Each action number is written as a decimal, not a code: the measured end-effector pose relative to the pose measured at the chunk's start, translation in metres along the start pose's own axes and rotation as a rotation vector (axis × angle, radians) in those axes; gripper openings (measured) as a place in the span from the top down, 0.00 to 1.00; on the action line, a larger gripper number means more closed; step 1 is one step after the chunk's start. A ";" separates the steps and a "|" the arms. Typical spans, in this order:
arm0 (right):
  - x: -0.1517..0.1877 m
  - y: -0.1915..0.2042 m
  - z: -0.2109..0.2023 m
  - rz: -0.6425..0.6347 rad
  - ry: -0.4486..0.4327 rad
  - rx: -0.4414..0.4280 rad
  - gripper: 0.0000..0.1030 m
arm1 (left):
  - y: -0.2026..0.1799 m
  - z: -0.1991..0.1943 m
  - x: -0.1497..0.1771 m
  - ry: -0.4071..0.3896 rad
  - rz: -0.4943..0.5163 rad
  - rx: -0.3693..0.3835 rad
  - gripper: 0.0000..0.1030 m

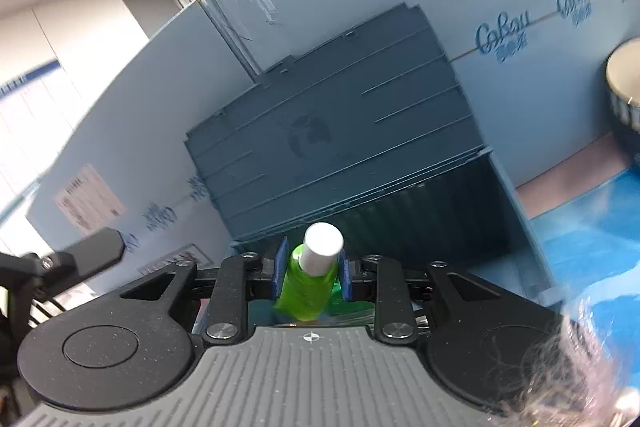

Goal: Organize rigid objects
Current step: 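Lower the green tube into the blue box and open the right tool, then move the right tool to the cream hand-cream tube and grasp it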

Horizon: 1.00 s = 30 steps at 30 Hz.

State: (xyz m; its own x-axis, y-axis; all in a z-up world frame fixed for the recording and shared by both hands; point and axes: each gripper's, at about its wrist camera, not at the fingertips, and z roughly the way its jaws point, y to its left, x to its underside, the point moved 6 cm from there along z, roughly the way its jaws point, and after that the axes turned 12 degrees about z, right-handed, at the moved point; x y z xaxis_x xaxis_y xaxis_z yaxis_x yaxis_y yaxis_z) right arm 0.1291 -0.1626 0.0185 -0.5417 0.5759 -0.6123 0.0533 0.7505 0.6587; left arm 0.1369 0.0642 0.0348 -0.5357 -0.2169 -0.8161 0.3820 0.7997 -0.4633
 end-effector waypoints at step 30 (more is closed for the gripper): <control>0.000 -0.008 -0.077 -0.264 -0.168 0.158 0.16 | -0.038 0.000 0.005 0.015 0.106 0.051 0.03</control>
State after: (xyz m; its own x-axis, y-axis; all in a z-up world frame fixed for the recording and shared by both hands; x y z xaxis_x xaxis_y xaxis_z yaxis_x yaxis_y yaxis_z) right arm 0.0644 -0.1932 0.0466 -0.4089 0.3910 -0.8246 0.0663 0.9139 0.4005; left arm 0.1198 0.0324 0.0481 -0.5013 -0.1245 -0.8563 0.4744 0.7880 -0.3923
